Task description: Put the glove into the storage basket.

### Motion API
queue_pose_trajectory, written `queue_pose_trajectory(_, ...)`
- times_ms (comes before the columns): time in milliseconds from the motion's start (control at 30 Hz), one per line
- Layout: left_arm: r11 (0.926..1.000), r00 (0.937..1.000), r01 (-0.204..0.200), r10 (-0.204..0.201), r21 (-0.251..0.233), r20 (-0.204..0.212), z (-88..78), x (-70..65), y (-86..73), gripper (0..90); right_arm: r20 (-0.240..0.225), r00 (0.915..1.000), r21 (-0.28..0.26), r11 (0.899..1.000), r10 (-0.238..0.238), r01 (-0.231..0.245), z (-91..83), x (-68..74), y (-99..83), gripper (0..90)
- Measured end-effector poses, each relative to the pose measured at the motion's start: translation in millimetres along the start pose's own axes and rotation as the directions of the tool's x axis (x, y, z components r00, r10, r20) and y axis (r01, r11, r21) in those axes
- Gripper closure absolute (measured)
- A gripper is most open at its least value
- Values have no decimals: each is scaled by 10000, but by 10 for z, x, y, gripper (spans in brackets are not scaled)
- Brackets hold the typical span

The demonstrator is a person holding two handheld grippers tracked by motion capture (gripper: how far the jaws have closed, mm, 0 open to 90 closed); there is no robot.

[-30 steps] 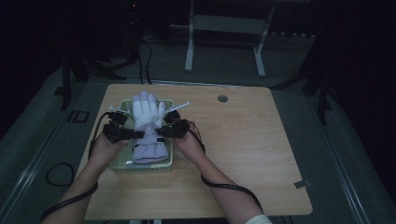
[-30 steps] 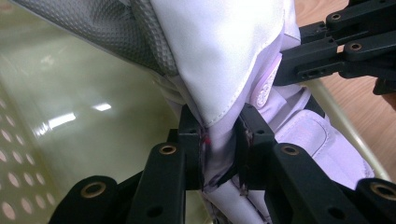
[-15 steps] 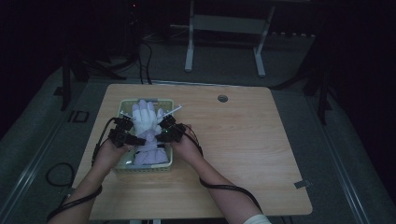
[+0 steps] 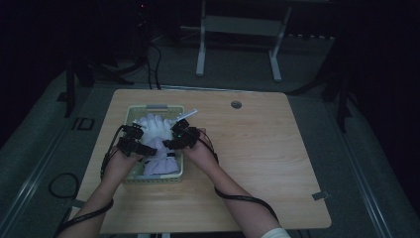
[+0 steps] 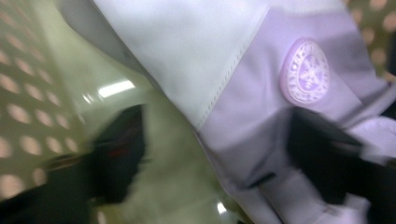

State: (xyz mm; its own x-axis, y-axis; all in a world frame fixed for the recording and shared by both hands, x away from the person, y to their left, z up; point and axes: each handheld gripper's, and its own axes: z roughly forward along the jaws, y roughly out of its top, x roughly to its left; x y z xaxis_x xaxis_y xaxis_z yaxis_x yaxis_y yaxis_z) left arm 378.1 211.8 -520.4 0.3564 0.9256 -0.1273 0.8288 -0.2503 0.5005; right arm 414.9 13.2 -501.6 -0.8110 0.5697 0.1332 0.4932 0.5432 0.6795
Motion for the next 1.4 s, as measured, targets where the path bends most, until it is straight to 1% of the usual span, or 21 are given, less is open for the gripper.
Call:
queue_pose_trajectory(33, 9985, 10000, -44, 41, -547, -52, -66, -11, -15, 130, -120, 9999, -168, 9999, -4, 2, -28, -20, 1, 398)
queue_pose_trajectory(67, 9954, 9998, 13, 7, -958, 207, -104, -11, -30, 11, -311, 9995, -498, 9987, -87, 71, -81, -50, 0, 340)
queue_pose_trajectory(200, 9767, 9980, 143, -6, -2143, 637, -266, -31, -81, 0, -692, 9969, -740, 9967, -371, 320, -166, -89, -15, 195)
queue_pose_trajectory(267, 9625, 9946, 104, 181, -2711, 1023, -322, -61, -107, 0, -812, 9957, -876, 9954, -449, 377, -205, -111, -37, 169)
queue_pose_trajectory(300, 9588, 9936, 114, 211, -2839, 1110, -342, -77, -114, 0, -924, 9941, -813, 9955, -565, 490, -222, -123, -47, 155)
queue_pose_trajectory(333, 9495, 9911, 65, 355, -3138, 1281, -362, -91, -125, 0, -978, 9935, -843, 9952, -582, 500, -239, -131, -57, 144)
queue_pose_trajectory(400, 9373, 9843, 76, 544, -3485, 1678, -395, -133, -144, 0, -1053, 9923, -864, 9947, -645, 554, -277, -150, -76, 141)
queue_pose_trajectory(433, 9222, 9770, 129, 707, -3866, 2013, -410, -158, -162, 1, -1099, 9918, -860, 9947, -651, 557, -298, -160, -86, 141)
queue_pose_trajectory(500, 9032, 9629, 118, 1054, -4291, 2484, -447, -264, -205, 1, -1052, 9922, -956, 9938, -670, 570, -350, -184, -110, 141)
queue_pose_trajectory(533, 9032, 9629, 118, 1054, -4291, 2484, -447, -264, -205, 1, -1052, 9922, -956, 9938, -670, 570, -350, -184, -110, 141)
queue_pose_trajectory(567, 8961, 9582, 131, 1156, -4437, 2618, -451, -297, -219, 1, -1123, 9920, -1032, 9936, -579, 463, -410, -209, -138, 141)
queue_pose_trajectory(700, 8850, 9428, -245, 1752, -4650, 2836, -445, -478, -250, 1, -1023, 9927, -1119, 9923, -644, 528, -527, -251, -207, 141)
queue_pose_trajectory(800, 8775, 9380, -977, 2388, -4695, 2512, -449, -659, -248, 1, -868, 9936, -1184, 9910, -723, 618, -620, -287, -276, 142)
queue_pose_trajectory(833, 8750, 9344, -1073, 2510, -4721, 2529, -454, -710, -246, 1, -811, 9939, -1150, 9912, -749, 653, -658, -309, -308, 142)
queue_pose_trajectory(1033, 8551, 9026, -1327, 3131, -5012, 2953, -478, -1007, -239, 1, -526, 9955, -1205, 9901, -784, 716, -838, -427, -484, 141)
queue_pose_trajectory(1100, 8501, 8913, -1534, 3392, -5037, 3009, -472, -1111, -237, 1, -468, 9966, -1206, 9908, -671, 611, -903, -478, -563, 141)
queue_pose_trajectory(1200, 8368, 8750, -1932, 3831, -5122, 2958, -456, -1273, -242, 1, -393, 9977, -1203, 9915, -552, 501, -978, -534, -669, 140)
queue_pose_trajectory(1267, 8341, 8624, -2106, 4041, -5098, 3049, -443, -1356, -245, 1, -311, 9982, -1198, 9916, -518, 477, -1032, -567, -750, 140)
queue_pose_trajectory(1300, 8284, 8578, -2323, 4215, -5098, 2942, -434, -1421, -249, 1, -282, 9982, -1236, 9911, -533, 494, -1058, -582, -790, 141)
queue_pose_trajectory(1367, 8200, 8405, -2610, 4526, -5093, 2980, -417, -1500, -248, 1, -242, 9979, -1241, 9907, -596, 561, -1103, -612, -864, 140)
queue_pose_trajectory(1400, 8091, 8311, -2770, 4724, -5183, 2934, -407, -1554, -253, 1, -163, 9978, -1221, 9906, -645, 620, -1124, -626, -899, 138)
